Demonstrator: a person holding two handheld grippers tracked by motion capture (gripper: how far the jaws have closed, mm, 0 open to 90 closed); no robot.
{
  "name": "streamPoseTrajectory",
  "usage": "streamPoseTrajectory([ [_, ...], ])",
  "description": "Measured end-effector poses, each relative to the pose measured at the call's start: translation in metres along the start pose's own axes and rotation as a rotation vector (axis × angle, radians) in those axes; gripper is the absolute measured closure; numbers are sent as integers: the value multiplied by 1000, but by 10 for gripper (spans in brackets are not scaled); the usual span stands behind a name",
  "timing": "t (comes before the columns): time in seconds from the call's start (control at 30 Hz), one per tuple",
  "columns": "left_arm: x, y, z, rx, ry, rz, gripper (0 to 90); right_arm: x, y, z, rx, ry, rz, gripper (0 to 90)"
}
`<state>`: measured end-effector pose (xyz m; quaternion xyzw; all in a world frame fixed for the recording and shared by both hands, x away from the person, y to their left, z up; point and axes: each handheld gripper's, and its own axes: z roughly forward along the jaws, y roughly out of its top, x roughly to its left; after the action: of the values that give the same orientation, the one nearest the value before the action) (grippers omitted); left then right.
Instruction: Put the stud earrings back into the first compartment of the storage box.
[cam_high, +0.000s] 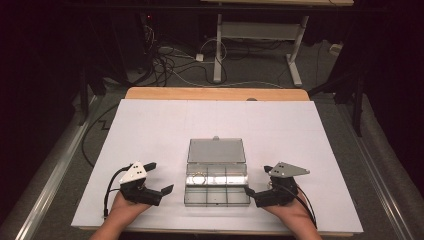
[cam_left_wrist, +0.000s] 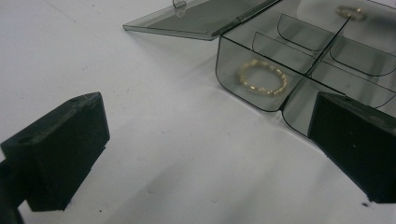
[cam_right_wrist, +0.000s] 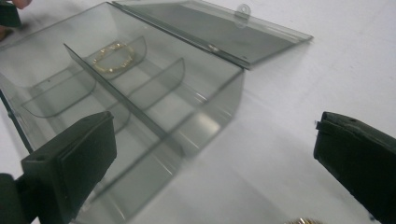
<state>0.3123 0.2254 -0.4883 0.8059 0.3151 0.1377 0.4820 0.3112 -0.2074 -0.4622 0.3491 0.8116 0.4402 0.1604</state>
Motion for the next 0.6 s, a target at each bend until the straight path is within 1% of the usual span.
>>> streamPoseTrajectory([
  [0.13, 0, 0, 0, 0, -1, 1, 0, -7, -8, -9, -6, -20, 21, 7],
  [0.3, 0, 0, 0, 0, -3, 1, 0, -13, -17, -18, 3, -55, 28, 7],
  [0.43, 0, 0, 0, 0, -4, 1, 0, -20, -23, -26, -10, -66, 47, 7],
  [0.57, 0, 0, 0, 0, -4, 1, 0, -27, -29, -34, -20, -92, 71, 8],
  [0.6, 0, 0, 0, 0, -4, 1, 0, -29, -30, -36, -22, -98, 68, 11],
])
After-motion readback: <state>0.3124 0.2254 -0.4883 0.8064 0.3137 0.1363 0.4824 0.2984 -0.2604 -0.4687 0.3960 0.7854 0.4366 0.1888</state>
